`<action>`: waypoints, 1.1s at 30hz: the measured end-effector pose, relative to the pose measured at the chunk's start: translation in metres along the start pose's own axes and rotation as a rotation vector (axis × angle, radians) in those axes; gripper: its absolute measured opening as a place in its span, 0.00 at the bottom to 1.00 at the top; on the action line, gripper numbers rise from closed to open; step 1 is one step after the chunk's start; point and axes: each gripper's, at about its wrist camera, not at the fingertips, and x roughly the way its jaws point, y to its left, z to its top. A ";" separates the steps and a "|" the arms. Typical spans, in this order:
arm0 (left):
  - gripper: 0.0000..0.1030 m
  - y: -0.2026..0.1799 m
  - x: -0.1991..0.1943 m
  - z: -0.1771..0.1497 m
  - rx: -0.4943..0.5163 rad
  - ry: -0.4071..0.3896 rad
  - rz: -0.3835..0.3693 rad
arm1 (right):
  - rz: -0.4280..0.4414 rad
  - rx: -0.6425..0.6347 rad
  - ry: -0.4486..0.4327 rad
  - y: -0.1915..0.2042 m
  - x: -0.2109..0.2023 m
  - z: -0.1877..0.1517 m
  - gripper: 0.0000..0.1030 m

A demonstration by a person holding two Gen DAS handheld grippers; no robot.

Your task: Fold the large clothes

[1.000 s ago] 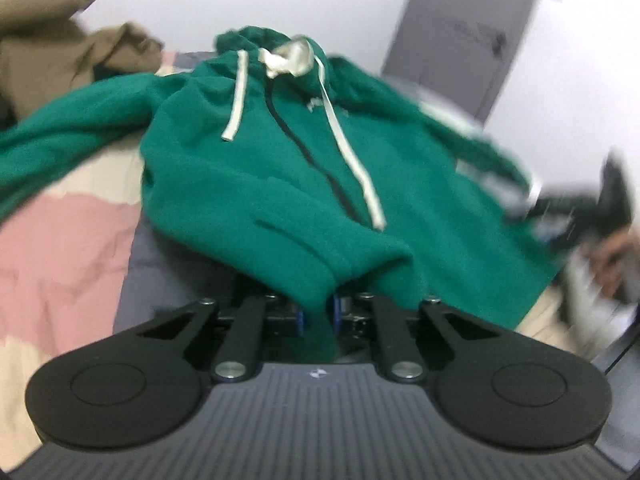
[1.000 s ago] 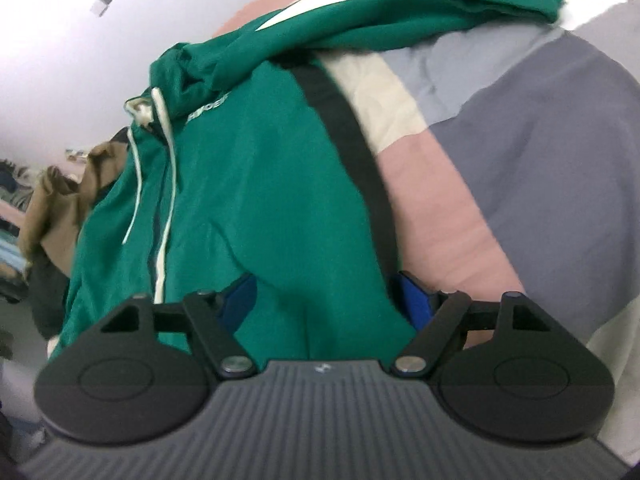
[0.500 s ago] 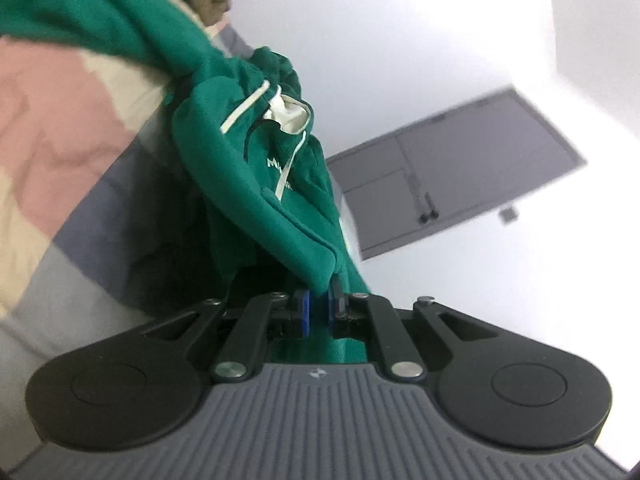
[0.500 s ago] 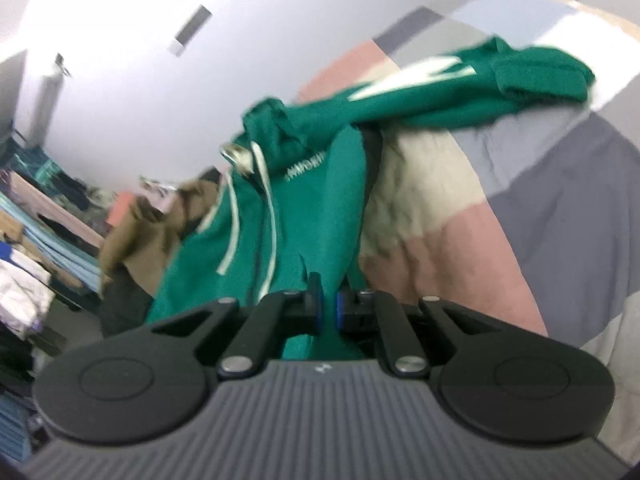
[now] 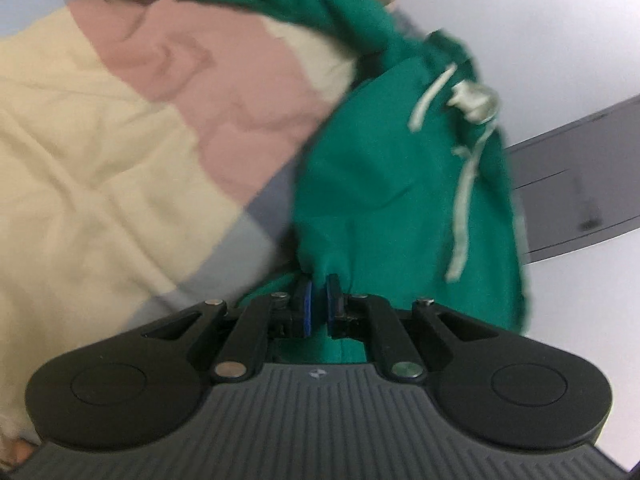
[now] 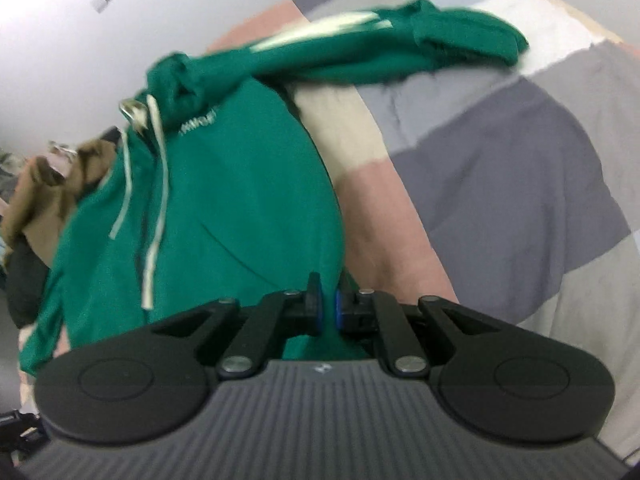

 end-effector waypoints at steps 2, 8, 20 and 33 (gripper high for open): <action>0.08 -0.001 0.008 -0.002 0.014 0.017 0.039 | -0.020 -0.018 0.016 0.000 0.005 -0.001 0.08; 0.09 -0.009 0.003 -0.004 0.063 -0.009 0.058 | -0.032 -0.053 0.010 0.006 0.004 -0.006 0.12; 0.56 -0.069 -0.041 -0.026 0.381 -0.280 0.081 | 0.005 -0.054 -0.154 0.008 -0.032 -0.009 0.63; 0.59 -0.129 0.045 -0.039 0.601 -0.264 0.103 | -0.143 -0.243 -0.380 -0.016 0.014 0.075 0.72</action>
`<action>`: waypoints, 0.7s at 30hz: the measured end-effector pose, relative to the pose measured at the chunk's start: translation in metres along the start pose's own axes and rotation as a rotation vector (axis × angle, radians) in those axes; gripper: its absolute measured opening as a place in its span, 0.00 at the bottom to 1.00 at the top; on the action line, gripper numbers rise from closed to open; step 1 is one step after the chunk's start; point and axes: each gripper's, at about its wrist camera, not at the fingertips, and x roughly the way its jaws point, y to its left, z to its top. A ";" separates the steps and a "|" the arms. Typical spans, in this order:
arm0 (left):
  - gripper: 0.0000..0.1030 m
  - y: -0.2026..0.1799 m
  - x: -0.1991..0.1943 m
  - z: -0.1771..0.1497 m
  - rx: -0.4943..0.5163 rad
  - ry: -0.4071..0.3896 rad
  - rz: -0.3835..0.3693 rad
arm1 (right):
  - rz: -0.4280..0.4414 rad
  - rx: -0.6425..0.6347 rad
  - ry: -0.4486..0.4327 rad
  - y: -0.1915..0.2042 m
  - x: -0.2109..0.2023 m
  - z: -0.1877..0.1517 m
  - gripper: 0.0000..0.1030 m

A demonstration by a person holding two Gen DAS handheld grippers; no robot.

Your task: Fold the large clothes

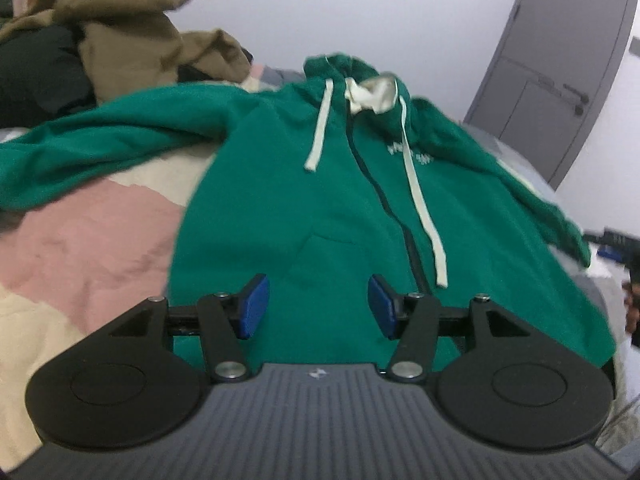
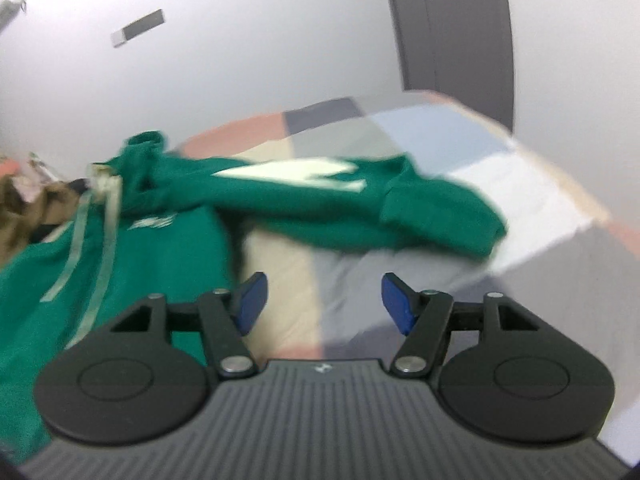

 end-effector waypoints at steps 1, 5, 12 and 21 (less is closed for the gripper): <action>0.59 0.000 0.007 -0.002 0.003 0.010 -0.001 | -0.023 -0.025 -0.018 -0.004 0.011 0.004 0.78; 0.59 0.000 0.030 -0.005 0.009 0.030 -0.006 | -0.095 -0.110 -0.033 -0.022 0.059 0.018 0.78; 0.59 -0.006 0.053 0.003 0.003 0.038 -0.017 | -0.164 -0.241 -0.063 -0.055 0.120 0.027 0.67; 0.59 -0.020 0.080 0.015 0.005 0.072 0.019 | -0.171 0.029 -0.121 -0.144 0.128 0.099 0.18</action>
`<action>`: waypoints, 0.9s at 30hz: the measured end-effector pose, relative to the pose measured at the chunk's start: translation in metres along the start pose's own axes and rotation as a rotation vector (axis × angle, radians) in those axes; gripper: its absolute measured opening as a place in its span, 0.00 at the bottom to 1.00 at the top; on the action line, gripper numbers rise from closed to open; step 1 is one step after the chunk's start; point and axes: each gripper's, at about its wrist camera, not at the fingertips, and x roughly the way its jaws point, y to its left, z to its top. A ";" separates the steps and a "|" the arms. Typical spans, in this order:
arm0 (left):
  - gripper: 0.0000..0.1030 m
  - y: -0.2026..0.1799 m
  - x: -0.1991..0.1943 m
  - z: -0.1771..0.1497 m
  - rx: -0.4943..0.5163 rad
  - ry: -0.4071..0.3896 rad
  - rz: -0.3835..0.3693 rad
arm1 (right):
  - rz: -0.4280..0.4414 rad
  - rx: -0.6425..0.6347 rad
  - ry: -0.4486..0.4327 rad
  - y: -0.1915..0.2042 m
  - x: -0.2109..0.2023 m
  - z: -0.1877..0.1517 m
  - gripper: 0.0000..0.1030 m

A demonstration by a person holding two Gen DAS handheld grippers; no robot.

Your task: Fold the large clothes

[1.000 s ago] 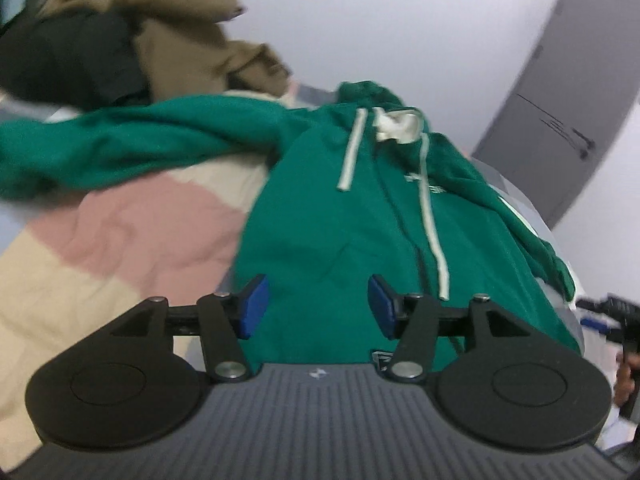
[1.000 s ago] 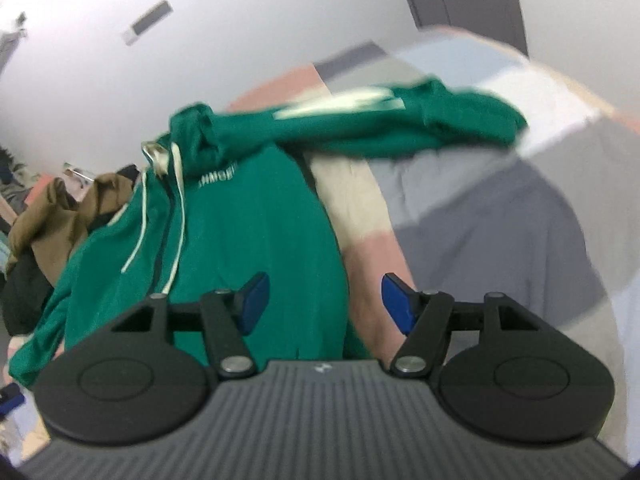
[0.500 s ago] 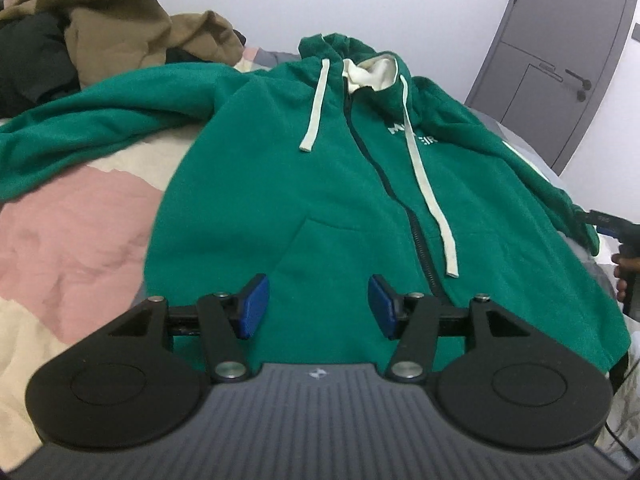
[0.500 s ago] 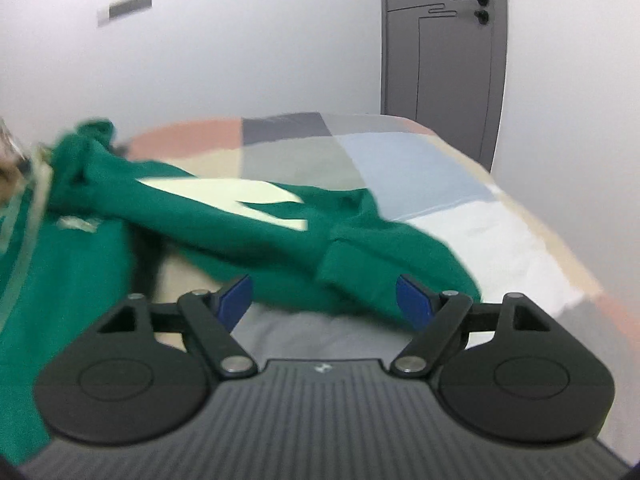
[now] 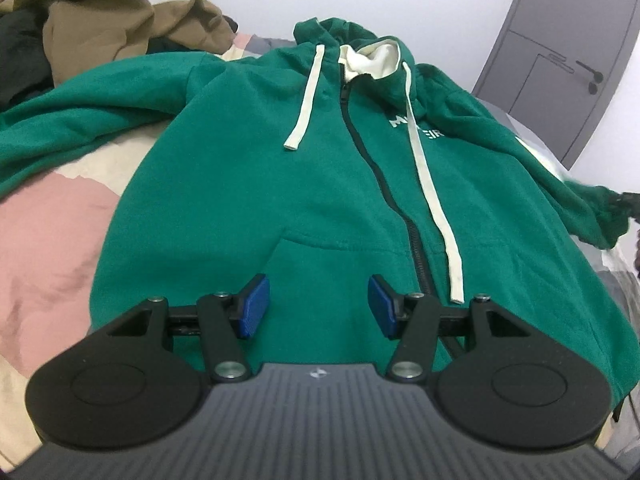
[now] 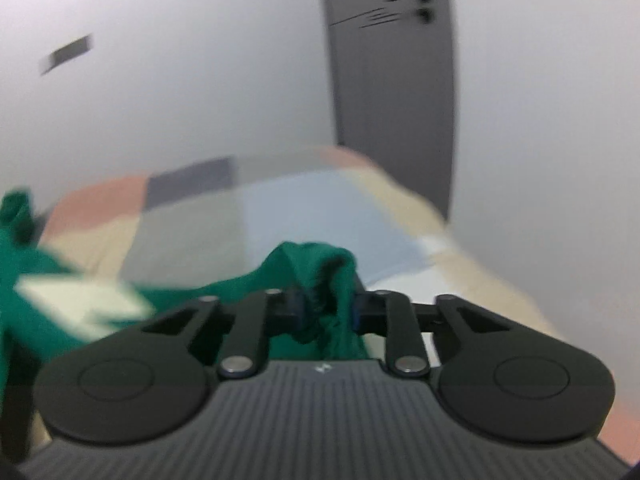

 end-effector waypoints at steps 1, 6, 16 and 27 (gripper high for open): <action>0.59 -0.001 0.002 0.002 0.002 0.002 0.010 | -0.010 0.015 -0.005 -0.007 0.002 0.006 0.16; 0.59 -0.005 0.009 0.008 -0.012 0.019 0.043 | -0.071 0.070 -0.034 -0.043 0.018 0.045 0.15; 0.59 -0.021 0.019 0.022 0.015 0.028 0.060 | -0.185 0.084 -0.051 -0.079 0.056 0.089 0.14; 0.59 -0.015 0.014 0.032 -0.011 0.003 0.048 | -0.126 0.154 0.018 -0.040 0.028 0.103 0.14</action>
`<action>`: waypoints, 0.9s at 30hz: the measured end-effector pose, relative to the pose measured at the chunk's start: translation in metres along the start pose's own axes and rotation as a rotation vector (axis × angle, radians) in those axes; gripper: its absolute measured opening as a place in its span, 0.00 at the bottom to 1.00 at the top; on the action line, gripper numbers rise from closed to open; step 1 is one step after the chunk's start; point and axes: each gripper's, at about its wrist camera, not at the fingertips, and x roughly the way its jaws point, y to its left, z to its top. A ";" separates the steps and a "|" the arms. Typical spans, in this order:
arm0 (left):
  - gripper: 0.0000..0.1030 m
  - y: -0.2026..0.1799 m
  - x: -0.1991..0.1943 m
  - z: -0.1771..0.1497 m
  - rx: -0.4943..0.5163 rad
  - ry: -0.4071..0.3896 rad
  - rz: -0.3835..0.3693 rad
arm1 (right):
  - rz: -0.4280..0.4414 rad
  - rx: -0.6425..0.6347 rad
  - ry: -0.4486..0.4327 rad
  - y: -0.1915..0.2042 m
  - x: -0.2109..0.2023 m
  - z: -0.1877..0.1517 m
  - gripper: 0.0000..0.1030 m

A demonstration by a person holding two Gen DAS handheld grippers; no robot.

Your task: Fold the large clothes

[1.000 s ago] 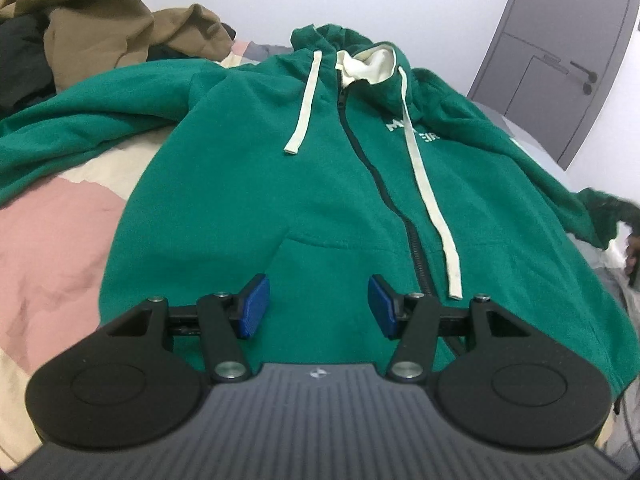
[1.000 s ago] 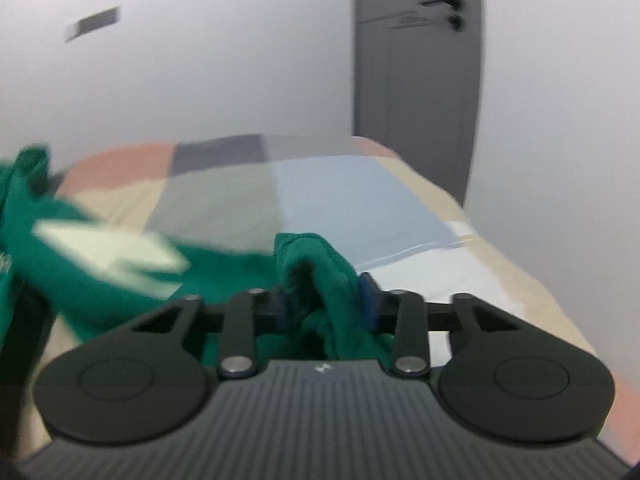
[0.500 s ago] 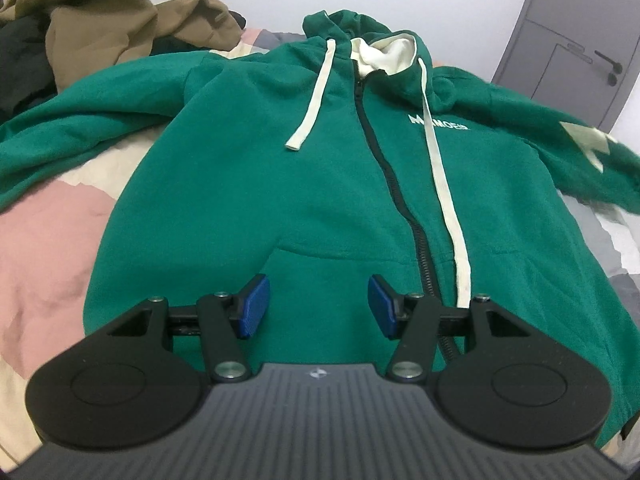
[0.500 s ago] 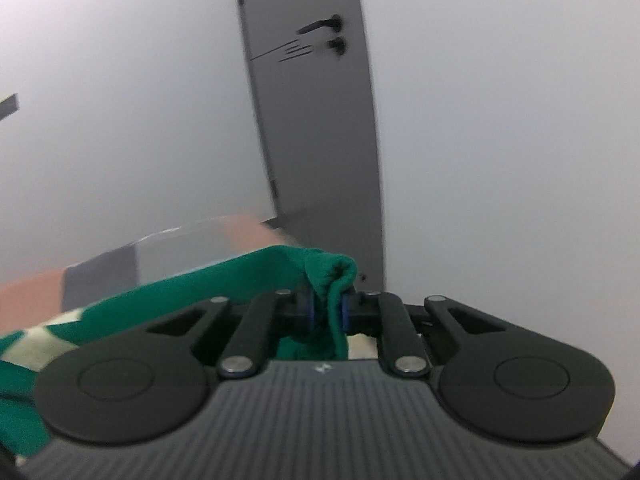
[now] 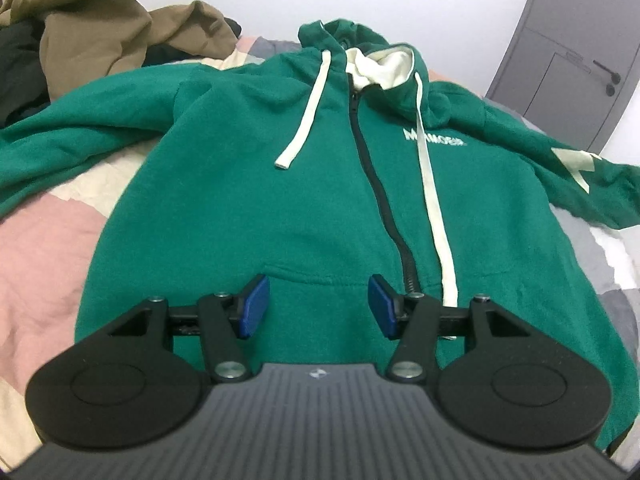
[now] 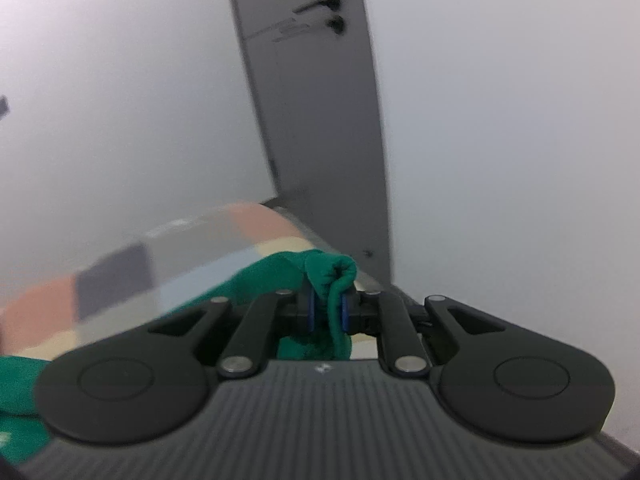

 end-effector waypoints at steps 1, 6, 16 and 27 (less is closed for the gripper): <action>0.59 0.001 -0.004 0.000 -0.001 -0.006 -0.007 | 0.018 -0.004 -0.003 0.005 -0.013 0.006 0.14; 0.59 0.009 -0.033 -0.002 0.005 -0.067 -0.034 | 0.114 -0.044 -0.026 0.050 -0.105 0.038 0.14; 0.59 0.046 -0.094 -0.024 -0.053 -0.166 -0.105 | 0.381 -0.239 -0.065 0.176 -0.292 0.021 0.14; 0.59 0.101 -0.125 -0.046 -0.158 -0.204 -0.177 | 0.620 -0.476 0.120 0.314 -0.395 -0.152 0.15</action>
